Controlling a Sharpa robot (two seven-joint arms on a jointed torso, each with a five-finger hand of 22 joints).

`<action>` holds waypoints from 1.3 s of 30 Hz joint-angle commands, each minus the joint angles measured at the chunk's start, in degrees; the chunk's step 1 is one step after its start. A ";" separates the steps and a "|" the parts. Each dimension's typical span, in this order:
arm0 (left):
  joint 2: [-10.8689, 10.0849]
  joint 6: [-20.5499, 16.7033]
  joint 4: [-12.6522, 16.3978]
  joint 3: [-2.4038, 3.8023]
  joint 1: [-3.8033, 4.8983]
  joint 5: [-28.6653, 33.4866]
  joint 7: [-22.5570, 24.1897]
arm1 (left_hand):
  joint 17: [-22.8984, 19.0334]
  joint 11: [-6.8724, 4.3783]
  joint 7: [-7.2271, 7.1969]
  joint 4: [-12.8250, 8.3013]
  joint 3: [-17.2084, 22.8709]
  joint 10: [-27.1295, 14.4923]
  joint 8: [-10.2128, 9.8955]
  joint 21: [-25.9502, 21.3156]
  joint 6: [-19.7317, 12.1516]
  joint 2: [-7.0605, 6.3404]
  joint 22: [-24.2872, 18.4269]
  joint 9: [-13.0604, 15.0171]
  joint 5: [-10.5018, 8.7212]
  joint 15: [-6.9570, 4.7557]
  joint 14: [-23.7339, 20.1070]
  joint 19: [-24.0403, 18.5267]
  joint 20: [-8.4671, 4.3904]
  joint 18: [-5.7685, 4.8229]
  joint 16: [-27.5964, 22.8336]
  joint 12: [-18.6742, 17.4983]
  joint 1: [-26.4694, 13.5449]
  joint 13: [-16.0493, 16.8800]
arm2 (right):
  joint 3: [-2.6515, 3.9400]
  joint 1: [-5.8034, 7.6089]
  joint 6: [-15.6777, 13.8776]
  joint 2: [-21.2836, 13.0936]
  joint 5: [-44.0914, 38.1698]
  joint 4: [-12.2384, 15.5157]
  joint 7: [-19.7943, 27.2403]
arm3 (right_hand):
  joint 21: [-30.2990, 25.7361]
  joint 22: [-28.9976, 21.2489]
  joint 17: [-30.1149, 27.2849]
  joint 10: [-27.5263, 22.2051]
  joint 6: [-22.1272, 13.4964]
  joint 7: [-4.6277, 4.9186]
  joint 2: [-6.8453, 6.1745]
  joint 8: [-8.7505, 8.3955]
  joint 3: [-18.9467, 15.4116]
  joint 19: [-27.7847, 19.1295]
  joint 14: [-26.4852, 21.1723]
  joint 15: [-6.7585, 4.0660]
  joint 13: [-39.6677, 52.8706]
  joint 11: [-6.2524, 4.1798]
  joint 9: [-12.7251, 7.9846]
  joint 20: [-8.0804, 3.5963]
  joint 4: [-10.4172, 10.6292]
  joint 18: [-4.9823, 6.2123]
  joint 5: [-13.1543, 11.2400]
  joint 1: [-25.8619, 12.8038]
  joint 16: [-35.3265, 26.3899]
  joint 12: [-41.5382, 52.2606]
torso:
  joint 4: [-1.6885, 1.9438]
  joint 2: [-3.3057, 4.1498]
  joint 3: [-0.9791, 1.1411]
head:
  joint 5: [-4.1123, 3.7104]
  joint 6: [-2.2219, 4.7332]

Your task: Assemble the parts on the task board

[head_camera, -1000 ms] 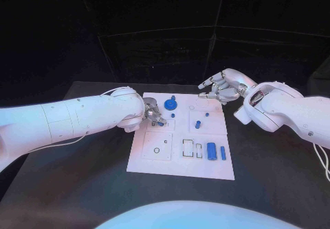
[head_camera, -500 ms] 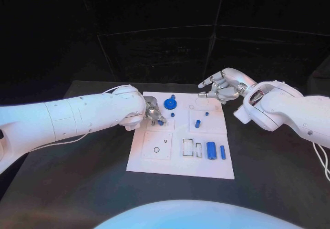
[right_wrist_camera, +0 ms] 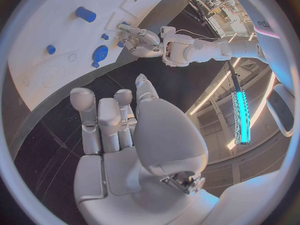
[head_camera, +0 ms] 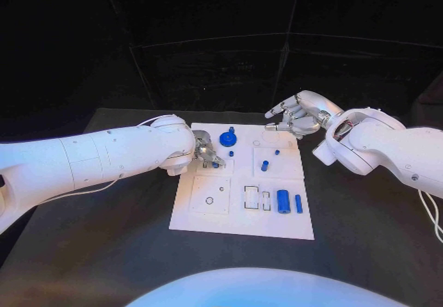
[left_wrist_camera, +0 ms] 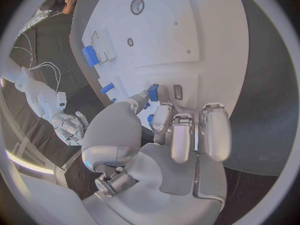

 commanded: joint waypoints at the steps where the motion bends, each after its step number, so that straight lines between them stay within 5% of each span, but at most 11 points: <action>1: -0.01 0.23 -0.07 -0.01 0.02 -0.06 -0.59 | 15.10 -0.10 0.23 0.46 -1.47 0.51 0.22 0.41 0.23 -0.18 0.22 0.08 0.02 -0.45 5.85 0.85 -0.27 -1.19 0.18 0.29 -0.83 0.12 | 0.03 0.12 0.33 0.06 0.10 0.04 0.27 | -0.24 -0.08 0.01 -0.25 -0.26 -0.10 0.19 0.28 -0.33 -0.20 0.33 -0.03 -0.09 -0.05 0.07 0.05 0.15 0.29 0.11 -0.06 -0.18 -0.03 | 0.03 -0.01 -0.02 | 0.02 -0.01; 9: -0.03 0.06 -0.35 0.00 0.01 0.16 -0.42 | 15.10 -0.23 0.05 2.11 -5.10 0.79 0.37 0.62 0.68 -0.46 0.61 0.23 0.04 -0.54 5.85 1.02 -0.35 -1.27 0.18 0.61 -2.34 0.50 | 0.03 0.12 -0.02 0.02 0.10 0.03 0.31 | -0.29 -0.14 -0.06 -0.26 -0.26 -0.10 0.20 0.30 -0.37 -0.22 0.32 -0.03 -0.10 -0.05 0.07 0.05 0.20 0.29 0.09 -0.11 -0.26 -0.04 | 0.05 -0.07 -0.02 | 0.04 0.11; 16: -1.13 -1.05 0.30 0.20 0.01 0.66 0.21 | 15.10 -0.48 -0.20 4.57 -11.11 0.82 0.34 0.59 0.68 -2.64 0.66 0.35 -0.02 -0.78 5.85 1.07 -0.59 -1.27 0.18 0.62 -4.63 0.49 | 0.03 0.12 -0.14 -0.06 0.10 0.02 0.37 | -0.30 -0.14 -0.01 -0.26 -0.26 -0.10 0.24 0.31 -0.41 -0.20 0.33 -0.03 -0.12 -0.05 0.07 0.05 0.26 0.29 0.07 -0.16 -0.24 -0.03 | 0.05 -0.05 -0.09 | 0.00 0.19; 19: -1.83 -1.63 0.85 0.91 0.05 1.34 0.65 | 15.10 -0.54 -0.22 5.50 -13.40 0.53 0.25 0.32 0.46 -2.63 0.30 0.41 -0.04 -0.89 5.85 0.94 -0.74 -1.19 0.18 0.25 -4.25 0.00 | 0.03 0.12 -0.17 -0.08 0.10 -0.01 0.37 | -0.30 -0.14 -0.01 -0.26 -0.26 -0.10 0.24 0.31 -0.41 -0.20 0.33 -0.03 -0.12 -0.05 0.07 0.05 0.26 0.29 0.07 -0.16 -0.24 -0.03 | 0.04 -0.04 -0.06 | 0.02 0.13; 25: -3.47 -1.80 2.39 3.47 0.65 3.82 1.65 | 15.10 -0.12 0.43 6.36 -16.12 -0.27 -1.03 -0.09 -1.48 -1.09 -0.18 0.04 0.00 -0.69 5.85 0.76 -0.68 -1.10 0.18 -0.38 -1.70 -0.87 | 0.03 0.12 -0.40 0.04 0.29 -0.46 0.22 | -0.63 -0.60 -0.32 -0.42 -0.30 -0.09 0.34 0.34 -0.47 -0.44 0.26 -0.02 -0.38 -0.04 0.07 0.06 0.40 0.38 0.21 -0.23 -0.55 -0.29 | 0.00 -0.03 -0.10 | 0.00 0.32; 33: -5.45 0.12 2.90 4.80 2.70 4.50 1.89 | 15.10 0.40 0.94 6.78 -19.18 -0.99 -2.07 -0.57 -2.35 -0.97 -0.76 -0.44 -0.01 -0.32 5.85 0.52 -0.33 -0.98 0.18 -0.79 0.66 -1.54 | 0.03 0.11 -0.40 0.25 0.52 -0.90 0.20 | -0.79 -0.82 -0.45 -0.52 -0.32 -0.09 0.35 0.35 -0.50 -0.56 0.22 -0.02 -0.52 -0.03 0.07 0.06 0.44 0.42 0.26 -0.25 -0.68 -0.44 | 0.06 -0.02 -0.08 | 0.31 0.60; 39: -5.22 2.01 -0.41 5.16 4.74 4.61 2.77 | 15.10 1.43 2.16 5.25 -19.65 -3.34 -4.24 -2.48 -4.22 1.60 -3.35 -1.89 0.11 0.58 5.85 -0.60 0.42 -0.45 0.18 -3.19 5.98 -4.93 | 0.02 0.11 -0.41 0.38 0.56 -1.09 0.19 | -0.79 -0.82 -0.45 -0.52 -0.32 -0.09 0.35 0.35 -0.50 -0.56 0.22 -0.02 -0.52 -0.03 0.07 0.06 0.44 0.42 0.26 -0.25 -0.68 -0.44 | 0.06 -0.03 -0.03 | 0.75 1.07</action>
